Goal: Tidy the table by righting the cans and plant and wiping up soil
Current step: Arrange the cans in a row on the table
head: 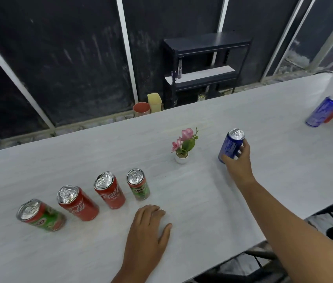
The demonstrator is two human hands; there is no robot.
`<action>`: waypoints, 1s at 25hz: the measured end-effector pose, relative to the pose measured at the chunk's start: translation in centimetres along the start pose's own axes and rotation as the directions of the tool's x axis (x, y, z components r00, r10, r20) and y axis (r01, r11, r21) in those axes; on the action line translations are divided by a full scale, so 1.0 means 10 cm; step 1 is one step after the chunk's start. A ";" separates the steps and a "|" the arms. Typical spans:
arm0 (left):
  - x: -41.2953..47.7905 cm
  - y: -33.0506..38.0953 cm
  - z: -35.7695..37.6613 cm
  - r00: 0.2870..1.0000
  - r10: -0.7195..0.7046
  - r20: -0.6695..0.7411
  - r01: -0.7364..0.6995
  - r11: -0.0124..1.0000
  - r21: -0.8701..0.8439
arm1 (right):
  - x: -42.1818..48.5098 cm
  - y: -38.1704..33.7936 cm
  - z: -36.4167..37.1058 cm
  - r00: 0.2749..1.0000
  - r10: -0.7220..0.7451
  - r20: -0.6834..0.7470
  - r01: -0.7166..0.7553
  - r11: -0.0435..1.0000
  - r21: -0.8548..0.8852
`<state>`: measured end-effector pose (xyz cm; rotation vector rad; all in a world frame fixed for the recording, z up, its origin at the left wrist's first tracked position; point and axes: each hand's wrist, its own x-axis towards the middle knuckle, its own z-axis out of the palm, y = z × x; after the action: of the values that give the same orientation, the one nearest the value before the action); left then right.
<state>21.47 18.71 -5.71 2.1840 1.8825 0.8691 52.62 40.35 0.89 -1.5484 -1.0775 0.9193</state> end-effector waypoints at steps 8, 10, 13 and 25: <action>-0.02 0.00 0.01 0.999 -0.027 0.021 0.028 0.999 -0.021 | 0.08 0.17 -0.16 0.988 -0.042 0.150 0.076 0.971 -0.226; -0.02 0.01 0.00 0.999 -0.035 0.021 0.035 0.999 -0.028 | 0.03 0.20 -0.18 0.980 -0.036 0.195 0.085 0.966 -0.246; -0.02 0.01 -0.01 0.999 -0.044 0.023 0.045 0.999 -0.020 | -0.07 0.21 -0.20 0.977 -0.043 0.208 0.089 0.972 -0.216; -0.13 0.03 -0.25 0.983 -0.129 0.128 0.139 0.988 -0.068 | -0.97 0.03 0.50 0.974 -0.127 0.186 0.153 0.979 -0.134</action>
<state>20.38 16.78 -3.97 1.9914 1.8794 0.7510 44.94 32.68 -0.04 -1.5081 -1.3911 0.9089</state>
